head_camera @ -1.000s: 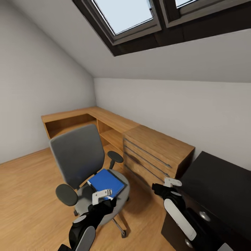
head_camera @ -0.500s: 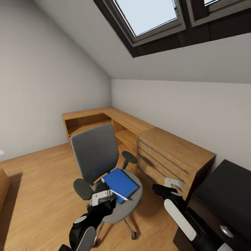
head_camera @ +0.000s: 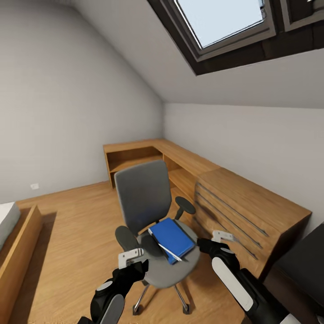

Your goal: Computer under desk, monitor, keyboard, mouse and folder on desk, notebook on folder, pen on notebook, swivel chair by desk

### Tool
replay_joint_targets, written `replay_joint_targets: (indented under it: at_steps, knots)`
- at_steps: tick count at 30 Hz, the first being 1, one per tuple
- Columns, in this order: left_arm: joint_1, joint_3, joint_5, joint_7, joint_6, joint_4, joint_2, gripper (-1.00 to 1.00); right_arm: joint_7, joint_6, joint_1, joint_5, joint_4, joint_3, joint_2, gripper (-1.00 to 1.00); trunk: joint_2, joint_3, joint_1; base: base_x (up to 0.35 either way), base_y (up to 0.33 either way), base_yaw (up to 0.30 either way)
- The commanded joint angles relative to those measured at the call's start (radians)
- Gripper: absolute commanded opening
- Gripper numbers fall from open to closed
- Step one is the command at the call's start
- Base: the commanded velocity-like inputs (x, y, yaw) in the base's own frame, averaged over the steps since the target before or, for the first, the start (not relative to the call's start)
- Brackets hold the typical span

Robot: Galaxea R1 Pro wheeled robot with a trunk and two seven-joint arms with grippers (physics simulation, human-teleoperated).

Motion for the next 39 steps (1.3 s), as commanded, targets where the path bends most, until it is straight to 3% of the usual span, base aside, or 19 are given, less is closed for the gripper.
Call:
replay_joint_targets:
  at_steps: [1,9,29,39]
  knots:
    - [-0.001,-0.001,0.01,0.01,0.001,-0.001,0.0,1.0,-0.008,0.003,-0.001,-0.005,-0.002,0.004,-0.001,1.0,-0.001,-0.001,0.0,0.0,0.0,0.284]
    - [-0.001,0.017,0.008,0.01,0.0,-0.002,0.001,1.0,-0.007,0.003,-0.001,-0.006,-0.001,0.006,-0.001,1.0,-0.001,0.001,0.0,0.0,0.0,0.284]
    - [-0.001,0.02,0.008,0.009,0.0,-0.006,0.001,1.0,-0.003,0.003,-0.001,-0.004,0.016,0.008,-0.001,1.0,-0.001,0.001,0.0,0.0,0.0,0.284]
    - [-0.001,0.026,0.008,0.009,0.0,-0.008,0.001,1.0,0.106,0.007,-0.001,0.023,0.036,0.018,-0.02,1.0,-0.001,0.001,0.0,0.0,0.0,0.173]
